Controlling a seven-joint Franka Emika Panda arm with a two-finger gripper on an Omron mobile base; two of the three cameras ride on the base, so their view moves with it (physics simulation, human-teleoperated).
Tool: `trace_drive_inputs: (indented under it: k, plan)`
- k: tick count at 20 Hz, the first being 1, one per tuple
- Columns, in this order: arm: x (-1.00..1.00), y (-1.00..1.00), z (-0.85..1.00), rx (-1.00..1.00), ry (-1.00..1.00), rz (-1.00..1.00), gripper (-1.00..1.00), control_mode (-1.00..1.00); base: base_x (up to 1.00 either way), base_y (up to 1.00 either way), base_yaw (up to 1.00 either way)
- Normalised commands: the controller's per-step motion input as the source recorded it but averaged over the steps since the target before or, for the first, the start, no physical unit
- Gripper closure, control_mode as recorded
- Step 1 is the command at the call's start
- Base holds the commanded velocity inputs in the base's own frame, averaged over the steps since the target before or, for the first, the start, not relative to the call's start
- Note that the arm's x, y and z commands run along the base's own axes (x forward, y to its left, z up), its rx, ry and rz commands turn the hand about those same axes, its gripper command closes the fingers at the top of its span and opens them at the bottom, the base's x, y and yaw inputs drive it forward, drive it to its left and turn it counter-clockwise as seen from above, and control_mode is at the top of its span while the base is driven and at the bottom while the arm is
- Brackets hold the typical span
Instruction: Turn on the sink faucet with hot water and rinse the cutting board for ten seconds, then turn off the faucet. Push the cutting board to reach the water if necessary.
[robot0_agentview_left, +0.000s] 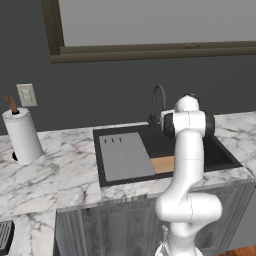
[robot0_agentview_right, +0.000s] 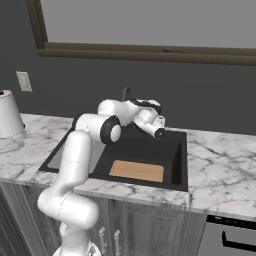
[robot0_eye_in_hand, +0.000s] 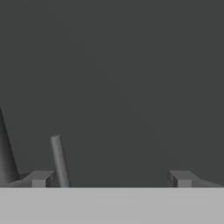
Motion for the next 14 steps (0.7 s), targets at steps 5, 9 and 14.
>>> trace_drive_inputs:
  k: [5, 9, 14]
  plan:
    - [0.03, 0.01, 0.0, 0.0, 0.0, 0.0, -1.0, -1.0, 0.0, 0.0, 0.0]
    - [0.05, 0.0, 0.0, 0.0, 0.0, 0.0, -1.0, -1.0, 0.0, 0.0, 0.0]
    - [0.07, 0.01, 0.0, 0.0, 0.0, 0.0, -1.0, -1.0, 0.0, 0.0, 0.0]
